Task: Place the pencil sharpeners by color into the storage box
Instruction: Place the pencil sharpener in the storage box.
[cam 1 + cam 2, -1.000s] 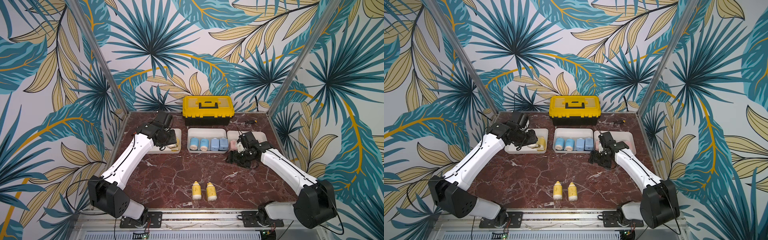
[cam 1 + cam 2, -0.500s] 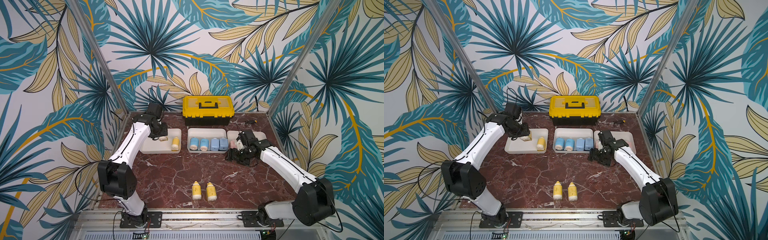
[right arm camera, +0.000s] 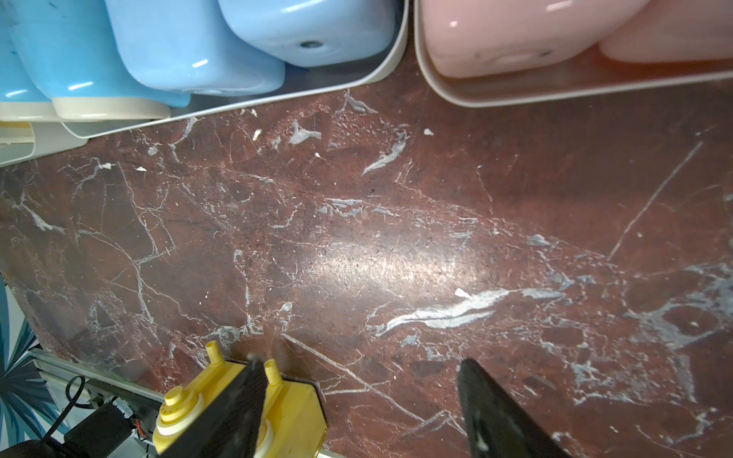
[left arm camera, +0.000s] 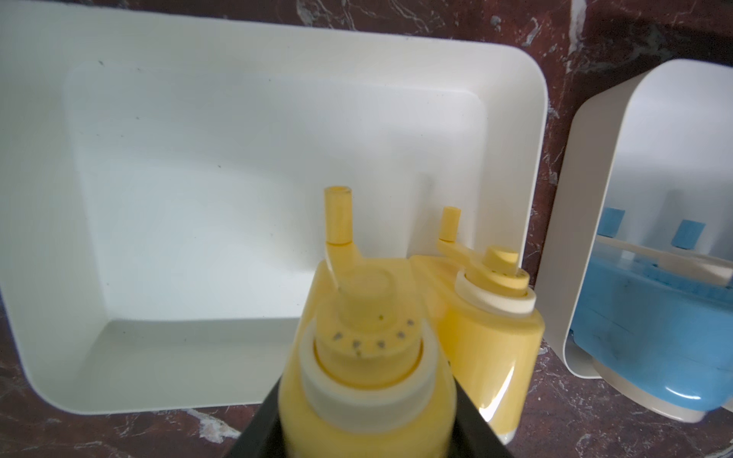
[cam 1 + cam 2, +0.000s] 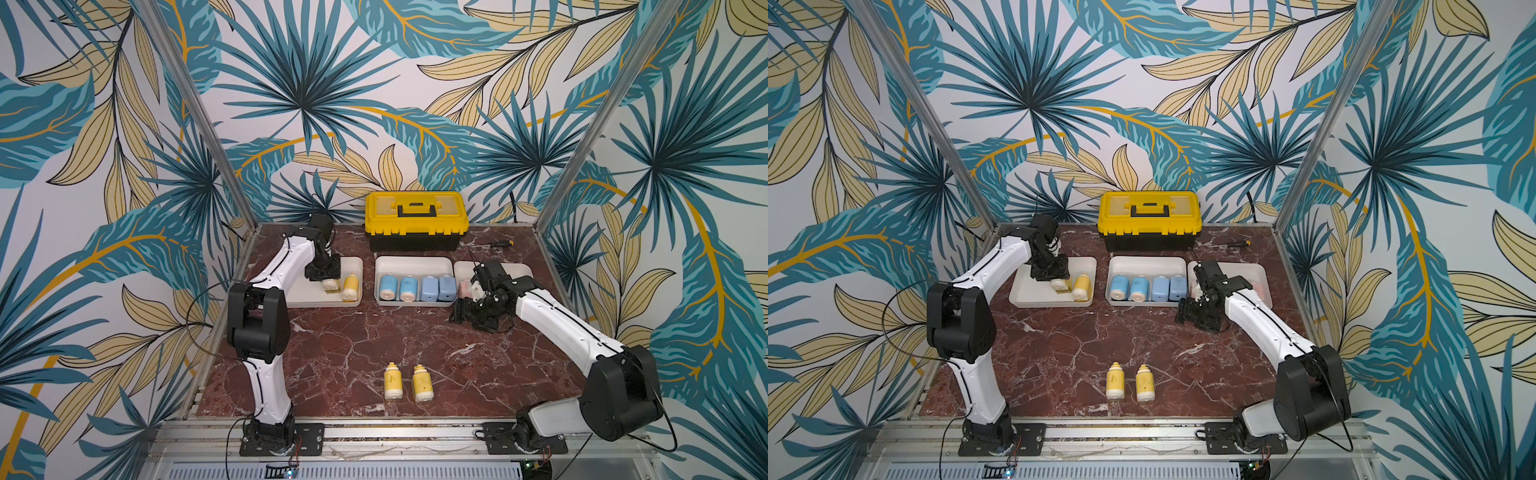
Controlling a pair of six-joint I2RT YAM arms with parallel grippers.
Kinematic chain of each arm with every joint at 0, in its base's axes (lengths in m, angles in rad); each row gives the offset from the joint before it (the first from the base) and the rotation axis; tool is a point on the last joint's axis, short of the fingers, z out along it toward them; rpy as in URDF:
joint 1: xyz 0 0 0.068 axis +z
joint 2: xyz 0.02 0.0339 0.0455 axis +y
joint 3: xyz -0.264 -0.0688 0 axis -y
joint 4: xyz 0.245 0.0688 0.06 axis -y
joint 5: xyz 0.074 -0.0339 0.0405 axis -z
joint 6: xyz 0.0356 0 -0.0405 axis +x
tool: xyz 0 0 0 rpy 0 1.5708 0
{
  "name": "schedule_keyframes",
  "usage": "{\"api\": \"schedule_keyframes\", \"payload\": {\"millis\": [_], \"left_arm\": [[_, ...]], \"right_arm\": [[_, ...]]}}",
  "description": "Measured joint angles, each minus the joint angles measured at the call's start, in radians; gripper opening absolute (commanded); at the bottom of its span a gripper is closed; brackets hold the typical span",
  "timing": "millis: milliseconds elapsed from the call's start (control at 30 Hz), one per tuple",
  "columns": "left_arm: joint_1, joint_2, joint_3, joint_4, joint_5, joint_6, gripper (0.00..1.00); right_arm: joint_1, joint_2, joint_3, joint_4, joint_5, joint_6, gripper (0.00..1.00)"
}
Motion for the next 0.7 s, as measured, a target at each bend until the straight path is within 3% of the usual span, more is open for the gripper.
{"api": "schedule_keyframes", "payload": {"millis": [700], "left_arm": [[0.000, 0.017, -0.032, 0.001, 0.050, 0.006, 0.32]], "right_arm": [[0.000, 0.003, 0.001, 0.001, 0.000, 0.000, 0.78]]}}
